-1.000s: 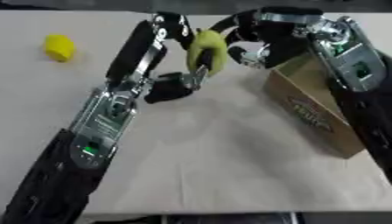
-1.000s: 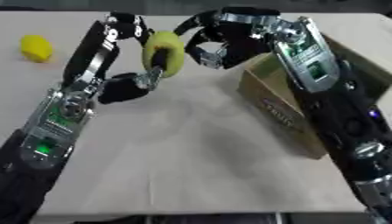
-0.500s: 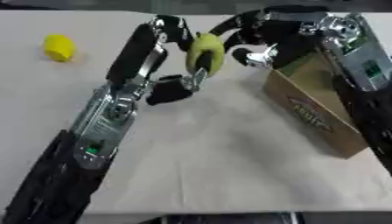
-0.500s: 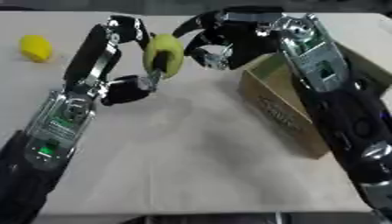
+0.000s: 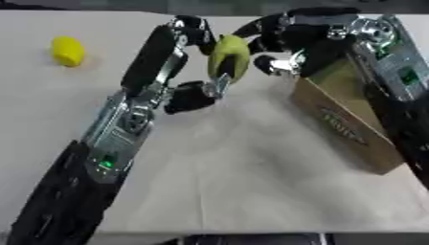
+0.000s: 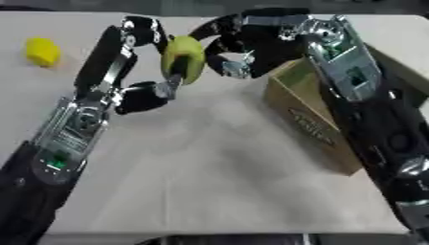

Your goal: Pick up the objects with one hand, pass them to the other hand, and then place them into the box on the other side of the table.

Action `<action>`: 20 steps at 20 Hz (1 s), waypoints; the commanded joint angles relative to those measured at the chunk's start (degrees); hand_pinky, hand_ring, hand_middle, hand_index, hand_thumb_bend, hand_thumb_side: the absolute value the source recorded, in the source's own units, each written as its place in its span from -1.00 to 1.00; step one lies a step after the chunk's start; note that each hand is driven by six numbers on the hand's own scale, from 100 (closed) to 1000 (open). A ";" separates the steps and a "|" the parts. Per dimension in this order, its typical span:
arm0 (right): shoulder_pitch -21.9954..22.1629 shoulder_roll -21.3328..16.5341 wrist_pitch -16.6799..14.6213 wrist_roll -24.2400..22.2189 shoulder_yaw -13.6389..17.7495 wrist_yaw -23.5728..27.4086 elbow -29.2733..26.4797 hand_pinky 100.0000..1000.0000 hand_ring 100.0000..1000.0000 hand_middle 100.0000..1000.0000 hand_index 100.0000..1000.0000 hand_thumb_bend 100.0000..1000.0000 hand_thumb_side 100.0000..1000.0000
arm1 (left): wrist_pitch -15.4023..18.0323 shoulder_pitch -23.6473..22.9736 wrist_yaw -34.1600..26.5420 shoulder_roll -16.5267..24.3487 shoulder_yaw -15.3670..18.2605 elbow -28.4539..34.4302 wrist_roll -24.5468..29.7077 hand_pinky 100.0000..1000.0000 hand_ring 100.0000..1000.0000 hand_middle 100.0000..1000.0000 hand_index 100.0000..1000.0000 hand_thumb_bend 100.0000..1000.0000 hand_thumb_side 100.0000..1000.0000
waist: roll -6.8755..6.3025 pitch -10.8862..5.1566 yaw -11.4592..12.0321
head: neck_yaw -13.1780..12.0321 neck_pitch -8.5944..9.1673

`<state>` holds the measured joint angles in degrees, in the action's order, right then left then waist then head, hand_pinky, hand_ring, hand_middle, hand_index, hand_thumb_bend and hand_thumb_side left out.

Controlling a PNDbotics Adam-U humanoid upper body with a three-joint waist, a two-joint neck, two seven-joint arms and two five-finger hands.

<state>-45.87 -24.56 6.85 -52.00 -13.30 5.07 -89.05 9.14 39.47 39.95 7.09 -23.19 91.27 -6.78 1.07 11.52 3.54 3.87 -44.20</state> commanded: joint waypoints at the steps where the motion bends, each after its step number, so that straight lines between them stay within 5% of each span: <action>1: -1.22 -1.18 -0.41 0.04 0.03 0.54 -0.95 1.00 0.66 0.90 0.81 -1.00 -0.62 | -0.05 1.35 0.61 -0.48 0.03 0.27 -0.12 0.08 -0.18 -0.33 -0.22 -1.00 -0.58 | 0.71 -0.52 0.04 | -0.14 0.09; 20: -1.96 -0.95 0.98 0.04 -0.01 1.94 -1.32 1.00 0.62 0.81 0.72 -1.00 -0.52 | -0.77 2.47 2.28 -2.71 -0.13 -2.93 -1.62 0.07 -0.20 -0.37 -0.22 -1.00 -0.59 | 0.72 -0.44 0.07 | -0.28 0.09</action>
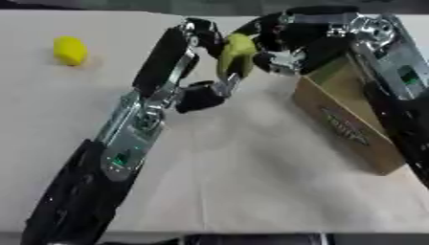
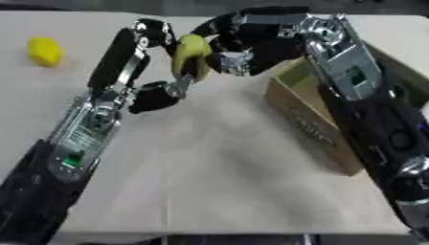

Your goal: Pick up the objects with one hand, pass them to the other hand, and then place them into the box on the other side of the table.

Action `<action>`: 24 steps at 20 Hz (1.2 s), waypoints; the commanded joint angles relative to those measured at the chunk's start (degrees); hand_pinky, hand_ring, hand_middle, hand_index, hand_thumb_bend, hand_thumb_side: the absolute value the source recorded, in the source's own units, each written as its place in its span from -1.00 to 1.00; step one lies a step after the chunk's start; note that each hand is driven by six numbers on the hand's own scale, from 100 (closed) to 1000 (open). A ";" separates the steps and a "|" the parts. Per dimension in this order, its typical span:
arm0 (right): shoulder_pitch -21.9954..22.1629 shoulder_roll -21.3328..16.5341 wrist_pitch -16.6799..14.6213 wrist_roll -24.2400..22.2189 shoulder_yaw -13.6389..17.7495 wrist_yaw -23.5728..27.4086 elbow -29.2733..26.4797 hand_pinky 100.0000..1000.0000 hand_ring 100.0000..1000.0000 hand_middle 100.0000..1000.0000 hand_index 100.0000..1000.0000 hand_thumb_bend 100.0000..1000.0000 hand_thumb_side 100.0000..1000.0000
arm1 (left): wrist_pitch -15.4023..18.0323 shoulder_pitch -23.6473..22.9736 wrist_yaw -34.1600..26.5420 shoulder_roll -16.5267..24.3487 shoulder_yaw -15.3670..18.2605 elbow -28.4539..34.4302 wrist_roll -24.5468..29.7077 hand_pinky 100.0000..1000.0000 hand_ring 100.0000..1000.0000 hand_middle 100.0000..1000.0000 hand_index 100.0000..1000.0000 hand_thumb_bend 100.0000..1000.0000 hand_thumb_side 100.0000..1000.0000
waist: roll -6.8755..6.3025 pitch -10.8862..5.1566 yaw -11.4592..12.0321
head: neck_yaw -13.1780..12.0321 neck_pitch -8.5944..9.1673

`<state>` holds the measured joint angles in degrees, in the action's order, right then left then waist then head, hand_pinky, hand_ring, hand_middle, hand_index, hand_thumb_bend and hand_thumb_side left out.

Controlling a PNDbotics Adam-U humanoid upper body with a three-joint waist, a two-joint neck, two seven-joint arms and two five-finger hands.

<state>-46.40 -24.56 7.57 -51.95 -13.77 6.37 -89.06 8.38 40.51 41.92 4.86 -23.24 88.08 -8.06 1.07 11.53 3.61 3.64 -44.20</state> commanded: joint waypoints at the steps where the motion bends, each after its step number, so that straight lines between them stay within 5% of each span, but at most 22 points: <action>1: -1.49 -0.93 0.33 -0.01 0.44 0.74 -1.28 1.00 0.61 0.80 0.71 -1.00 -0.52 | 0.01 1.46 0.28 -0.59 -0.13 0.17 -0.36 0.07 -0.20 -0.38 -0.22 -1.00 -0.59 | 0.71 -0.44 0.01 | 0.01 0.09; 24: -1.51 -0.92 2.49 -0.01 0.27 2.32 -0.63 0.86 0.31 0.40 0.27 -1.00 -0.55 | 0.44 2.36 0.36 -1.81 -0.90 1.73 -0.17 0.08 -0.20 -0.36 -0.21 -1.00 -0.61 | 0.70 -0.16 -0.01 | 0.04 0.09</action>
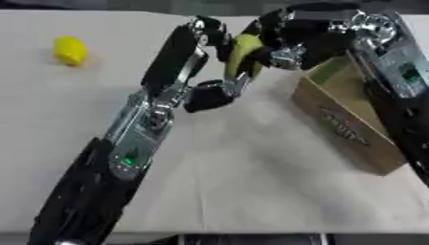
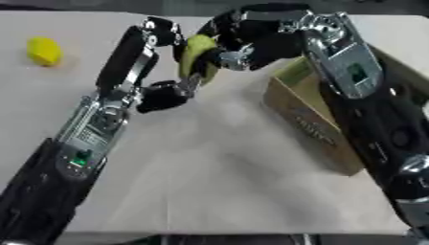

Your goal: Pick up the objects with one hand, pass them to the other hand, and then place them into the box on the other side of the table.

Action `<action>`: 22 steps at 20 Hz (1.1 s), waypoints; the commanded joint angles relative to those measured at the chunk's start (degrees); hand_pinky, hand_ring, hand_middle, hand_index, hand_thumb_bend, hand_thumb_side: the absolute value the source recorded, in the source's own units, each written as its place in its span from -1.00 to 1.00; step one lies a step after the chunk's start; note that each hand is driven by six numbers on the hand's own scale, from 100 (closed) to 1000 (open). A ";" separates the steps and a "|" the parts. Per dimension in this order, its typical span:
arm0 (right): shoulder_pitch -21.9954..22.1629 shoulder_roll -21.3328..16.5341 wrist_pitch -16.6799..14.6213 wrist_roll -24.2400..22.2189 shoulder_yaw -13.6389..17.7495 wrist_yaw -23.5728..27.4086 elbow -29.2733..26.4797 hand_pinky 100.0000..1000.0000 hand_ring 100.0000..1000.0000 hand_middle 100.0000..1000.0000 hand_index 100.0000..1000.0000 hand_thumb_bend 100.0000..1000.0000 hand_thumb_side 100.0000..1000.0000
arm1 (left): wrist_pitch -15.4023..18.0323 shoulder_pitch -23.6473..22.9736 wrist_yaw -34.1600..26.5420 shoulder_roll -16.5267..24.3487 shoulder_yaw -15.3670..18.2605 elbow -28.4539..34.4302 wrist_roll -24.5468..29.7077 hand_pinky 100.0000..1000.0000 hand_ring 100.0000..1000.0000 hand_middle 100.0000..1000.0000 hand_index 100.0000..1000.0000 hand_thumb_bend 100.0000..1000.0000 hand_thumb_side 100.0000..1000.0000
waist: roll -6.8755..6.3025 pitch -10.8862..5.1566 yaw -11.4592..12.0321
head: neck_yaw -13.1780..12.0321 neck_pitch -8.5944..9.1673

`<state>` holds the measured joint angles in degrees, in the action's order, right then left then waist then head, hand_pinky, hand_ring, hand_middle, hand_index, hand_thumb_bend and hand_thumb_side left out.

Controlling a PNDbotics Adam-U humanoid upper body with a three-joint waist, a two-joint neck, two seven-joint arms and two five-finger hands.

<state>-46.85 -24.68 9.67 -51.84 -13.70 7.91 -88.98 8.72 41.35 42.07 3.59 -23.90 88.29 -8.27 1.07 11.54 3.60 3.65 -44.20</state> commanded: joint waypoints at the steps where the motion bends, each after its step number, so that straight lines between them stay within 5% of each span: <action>1: -1.06 -0.83 0.49 -0.12 0.20 0.86 -0.69 0.85 0.28 0.36 0.24 -1.00 -0.56 | 0.09 1.52 0.23 -0.53 -0.26 1.61 0.06 0.08 -0.20 -0.36 -0.21 -1.00 -0.61 | 0.70 -0.15 0.01 | 0.00 0.09; 10: -1.00 -1.17 1.56 -0.03 0.79 2.05 -0.59 0.76 0.01 0.06 -0.09 -1.00 -0.57 | -0.77 1.44 -0.25 -0.31 -0.28 1.66 -0.20 0.16 -0.16 -0.27 -0.06 -1.00 -0.81 | 0.67 -0.25 0.02 | -0.08 0.09; 16: -0.93 -1.53 2.67 0.85 1.03 2.78 -0.60 0.70 -0.12 -0.02 -0.17 -1.00 -0.65 | -1.60 1.23 -0.65 0.01 -0.25 1.87 -1.30 0.28 0.00 -0.04 0.24 -1.00 -0.93 | 0.66 -0.34 0.00 | 0.03 0.09; 18: -0.90 -1.66 2.99 1.31 1.18 3.03 -0.63 0.68 -0.14 -0.04 -0.19 -1.00 -0.64 | -1.67 1.06 -0.81 0.27 -0.19 2.11 -1.74 0.36 0.11 0.10 0.40 -0.48 -0.52 | 0.62 -0.36 0.00 | 0.08 0.09; 22: -0.83 -1.93 3.45 2.32 1.44 3.55 -0.78 0.66 -0.16 -0.06 -0.21 -1.00 -0.66 | -1.33 0.88 -0.85 0.78 -0.06 2.73 -2.50 0.41 0.22 0.22 0.54 0.12 0.04 | 0.61 -0.40 0.01 | 0.28 0.09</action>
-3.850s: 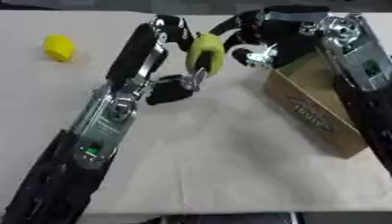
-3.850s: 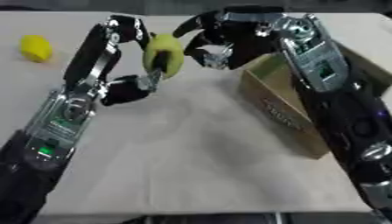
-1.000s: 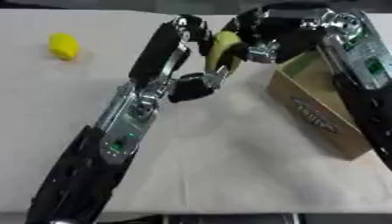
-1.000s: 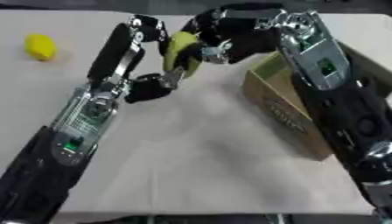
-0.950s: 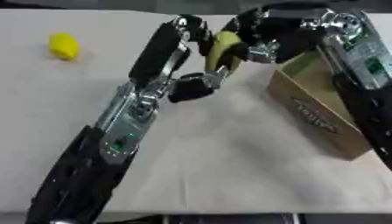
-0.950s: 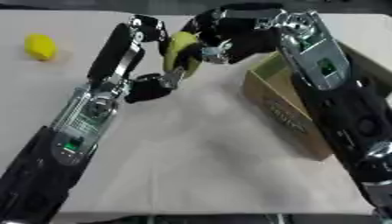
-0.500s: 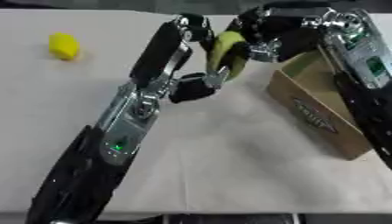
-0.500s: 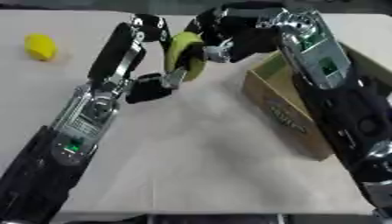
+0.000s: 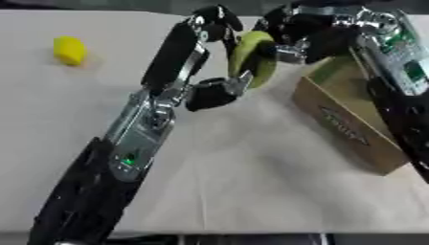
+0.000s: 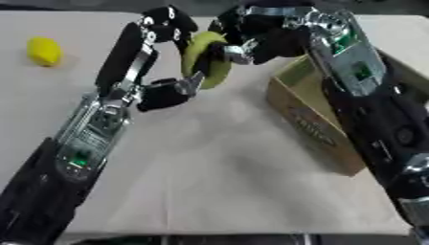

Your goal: Pick up the objects with one hand, pass them to the other hand, and then place them into the box on the other side of the table.

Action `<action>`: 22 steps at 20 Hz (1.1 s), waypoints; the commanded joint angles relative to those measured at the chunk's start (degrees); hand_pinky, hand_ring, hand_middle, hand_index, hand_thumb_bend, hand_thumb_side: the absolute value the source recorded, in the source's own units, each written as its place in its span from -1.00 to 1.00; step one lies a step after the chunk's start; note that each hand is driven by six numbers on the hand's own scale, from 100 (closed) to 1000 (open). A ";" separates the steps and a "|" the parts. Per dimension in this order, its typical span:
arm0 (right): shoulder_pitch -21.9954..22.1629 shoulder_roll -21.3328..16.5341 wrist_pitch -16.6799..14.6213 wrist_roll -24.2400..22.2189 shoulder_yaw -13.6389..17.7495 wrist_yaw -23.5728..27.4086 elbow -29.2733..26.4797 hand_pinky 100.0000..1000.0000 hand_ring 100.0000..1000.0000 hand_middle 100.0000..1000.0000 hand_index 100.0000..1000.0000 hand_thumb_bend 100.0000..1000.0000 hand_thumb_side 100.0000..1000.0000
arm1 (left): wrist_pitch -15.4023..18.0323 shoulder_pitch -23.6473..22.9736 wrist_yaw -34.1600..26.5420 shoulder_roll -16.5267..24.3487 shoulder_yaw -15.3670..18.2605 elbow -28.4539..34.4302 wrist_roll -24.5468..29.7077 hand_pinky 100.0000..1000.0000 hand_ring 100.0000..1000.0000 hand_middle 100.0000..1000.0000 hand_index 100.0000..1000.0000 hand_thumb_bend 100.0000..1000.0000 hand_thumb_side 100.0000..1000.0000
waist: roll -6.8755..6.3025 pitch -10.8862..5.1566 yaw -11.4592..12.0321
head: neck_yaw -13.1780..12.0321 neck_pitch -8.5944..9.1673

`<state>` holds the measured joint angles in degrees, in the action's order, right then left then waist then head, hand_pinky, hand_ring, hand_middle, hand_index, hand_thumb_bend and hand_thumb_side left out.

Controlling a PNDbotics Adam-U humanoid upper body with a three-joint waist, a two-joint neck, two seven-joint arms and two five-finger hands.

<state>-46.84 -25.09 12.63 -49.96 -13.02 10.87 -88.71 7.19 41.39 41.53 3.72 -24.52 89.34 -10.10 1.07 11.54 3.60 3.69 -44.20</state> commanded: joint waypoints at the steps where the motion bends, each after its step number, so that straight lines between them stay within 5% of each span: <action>1: -0.79 -1.56 0.55 0.64 0.82 0.69 -1.09 0.66 -0.16 -0.06 -0.21 -1.00 -0.66 | 0.32 0.80 -0.31 0.75 0.57 1.84 -0.91 0.43 0.26 0.26 0.58 0.25 0.16 | 0.62 -0.40 0.01 | 0.27 0.09; 12: -0.19 -2.42 0.55 2.13 1.60 0.99 -1.29 0.65 -0.17 -0.07 -0.23 -1.00 -0.67 | -1.19 -0.11 0.02 1.51 1.24 2.30 -5.64 0.53 0.40 0.38 0.66 0.98 1.00 | 0.63 -0.46 -0.18 | 0.44 0.09; 22: 1.84 -5.28 -0.35 4.32 3.64 1.71 -1.57 0.65 -0.18 -0.07 -0.23 -1.00 -0.66 | -5.25 -2.47 0.11 4.30 2.95 1.96 -10.46 0.51 0.37 0.33 0.65 0.82 1.00 | 0.55 -0.64 -0.77 | 1.64 0.09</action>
<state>-44.19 -28.30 12.40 -46.17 -10.50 11.83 -89.01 2.36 38.30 41.74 6.94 -22.28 90.65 -19.88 1.07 11.54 2.86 5.01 -44.21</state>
